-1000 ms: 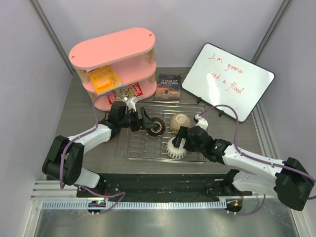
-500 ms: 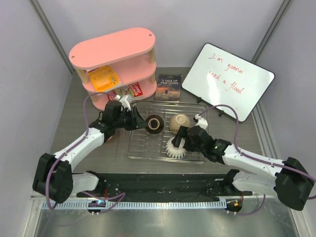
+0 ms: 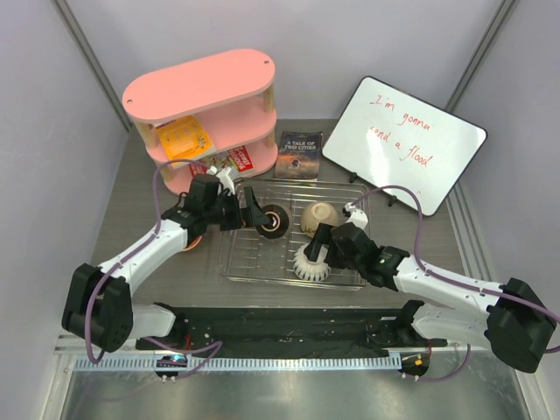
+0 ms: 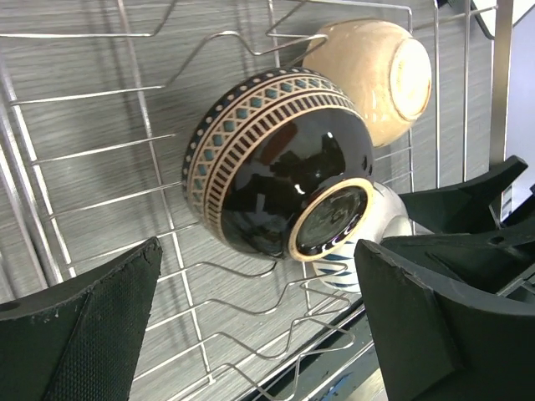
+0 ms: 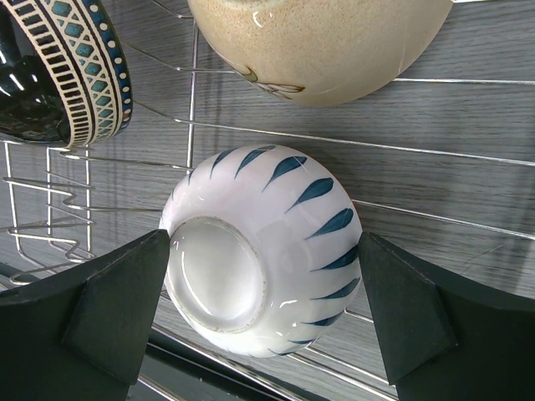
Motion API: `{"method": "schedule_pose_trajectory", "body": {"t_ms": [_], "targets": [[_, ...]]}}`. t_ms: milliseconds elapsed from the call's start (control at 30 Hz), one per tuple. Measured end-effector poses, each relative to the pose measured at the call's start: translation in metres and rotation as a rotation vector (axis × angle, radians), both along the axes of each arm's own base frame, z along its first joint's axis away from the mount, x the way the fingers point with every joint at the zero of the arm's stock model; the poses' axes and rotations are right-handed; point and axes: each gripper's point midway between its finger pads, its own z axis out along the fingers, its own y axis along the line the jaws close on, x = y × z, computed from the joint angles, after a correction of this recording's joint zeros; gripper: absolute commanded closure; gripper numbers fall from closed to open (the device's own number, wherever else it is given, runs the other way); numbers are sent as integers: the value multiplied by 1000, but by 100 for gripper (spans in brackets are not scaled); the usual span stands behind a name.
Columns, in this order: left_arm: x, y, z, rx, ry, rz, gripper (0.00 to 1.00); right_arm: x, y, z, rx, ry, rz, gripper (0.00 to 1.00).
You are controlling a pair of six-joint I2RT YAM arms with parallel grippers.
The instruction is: Unload the bowls from the dish rack
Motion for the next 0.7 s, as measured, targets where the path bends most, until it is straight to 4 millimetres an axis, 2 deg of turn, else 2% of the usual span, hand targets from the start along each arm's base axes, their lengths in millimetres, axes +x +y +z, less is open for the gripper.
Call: {"method": "schedule_pose_trajectory", "body": {"t_ms": [200, 467, 700], "targets": [[2, -9, -5, -31, 12, -28, 3, 0, 0, 0, 1, 1, 1, 0], [-2, -21, -22, -120, 22, -45, 3, 0, 1, 0, 2, 1, 1, 0], [1, -28, -23, -185, -11, -55, 3, 0, 2, 0, 8, 1, 4, 0]]}}
